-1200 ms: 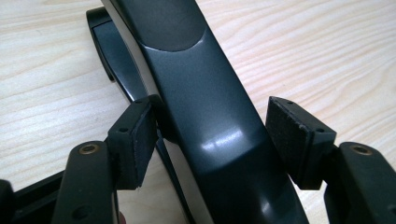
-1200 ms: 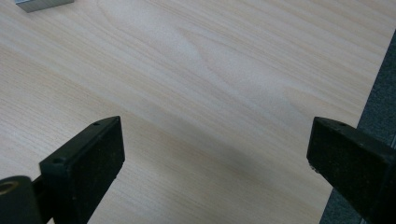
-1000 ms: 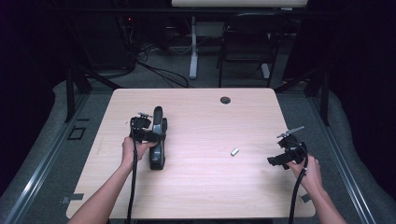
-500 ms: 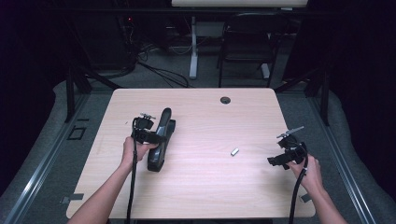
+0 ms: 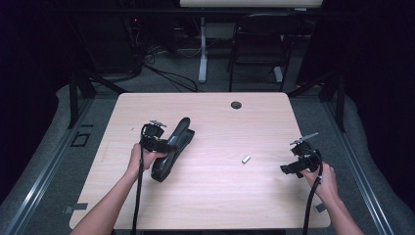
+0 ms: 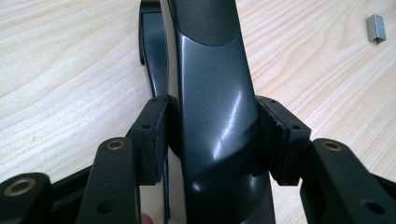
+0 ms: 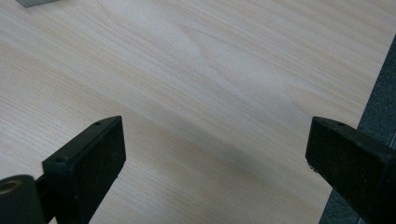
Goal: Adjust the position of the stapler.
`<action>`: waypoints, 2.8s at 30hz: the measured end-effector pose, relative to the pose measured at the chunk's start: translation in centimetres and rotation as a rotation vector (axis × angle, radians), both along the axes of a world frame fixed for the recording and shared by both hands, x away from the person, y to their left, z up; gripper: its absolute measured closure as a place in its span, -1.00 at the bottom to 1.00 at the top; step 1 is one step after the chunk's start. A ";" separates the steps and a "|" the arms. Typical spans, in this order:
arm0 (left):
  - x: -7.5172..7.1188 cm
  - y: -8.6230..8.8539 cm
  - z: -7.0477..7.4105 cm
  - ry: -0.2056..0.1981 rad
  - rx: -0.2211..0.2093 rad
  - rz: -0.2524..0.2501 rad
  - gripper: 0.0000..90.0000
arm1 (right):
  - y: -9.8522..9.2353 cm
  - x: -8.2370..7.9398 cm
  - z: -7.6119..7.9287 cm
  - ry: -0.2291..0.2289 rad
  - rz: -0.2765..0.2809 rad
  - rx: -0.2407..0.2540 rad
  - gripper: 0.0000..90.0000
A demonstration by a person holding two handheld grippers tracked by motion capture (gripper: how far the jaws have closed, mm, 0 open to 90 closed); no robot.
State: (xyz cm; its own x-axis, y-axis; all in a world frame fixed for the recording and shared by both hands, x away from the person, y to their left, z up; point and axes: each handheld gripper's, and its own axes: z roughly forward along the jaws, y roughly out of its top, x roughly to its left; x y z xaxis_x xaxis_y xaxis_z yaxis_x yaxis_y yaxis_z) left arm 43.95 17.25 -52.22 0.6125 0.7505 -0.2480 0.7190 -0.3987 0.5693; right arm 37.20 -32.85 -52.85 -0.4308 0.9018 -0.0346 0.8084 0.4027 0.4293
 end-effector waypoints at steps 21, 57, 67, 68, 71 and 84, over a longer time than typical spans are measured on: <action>-0.5 -0.7 0.0 -0.027 0.014 -0.194 0.11 | 0.0 0.0 0.0 0.003 0.000 0.001 -0.90; -1.4 -4.3 0.7 -0.110 0.093 -0.303 0.26 | 0.1 0.1 -0.2 0.007 0.008 -0.001 -0.90; -1.7 -4.6 0.5 -0.132 0.069 -0.404 0.26 | 0.1 0.1 -0.3 0.010 0.008 0.010 -0.90; -1.7 -4.5 0.5 -0.137 0.066 -0.411 0.26 | 0.1 0.1 -0.3 0.012 0.009 0.003 -0.89; -1.7 -4.5 0.5 -0.137 0.064 -0.415 0.26 | 0.1 0.1 -0.2 0.011 0.007 0.002 -0.89; -2.4 -5.2 0.5 -0.141 0.065 -0.536 0.26 | 0.2 -0.1 0.0 0.007 0.010 0.004 -0.87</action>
State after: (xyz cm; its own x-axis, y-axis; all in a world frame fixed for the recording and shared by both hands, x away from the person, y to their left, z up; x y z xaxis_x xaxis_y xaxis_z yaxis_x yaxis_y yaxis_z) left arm 41.51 12.04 -51.69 0.9366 0.3358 -0.1001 0.3248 -0.7249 0.6075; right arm 37.10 -32.63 -52.88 -0.4404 0.8974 -0.0276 0.8071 0.4092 0.4256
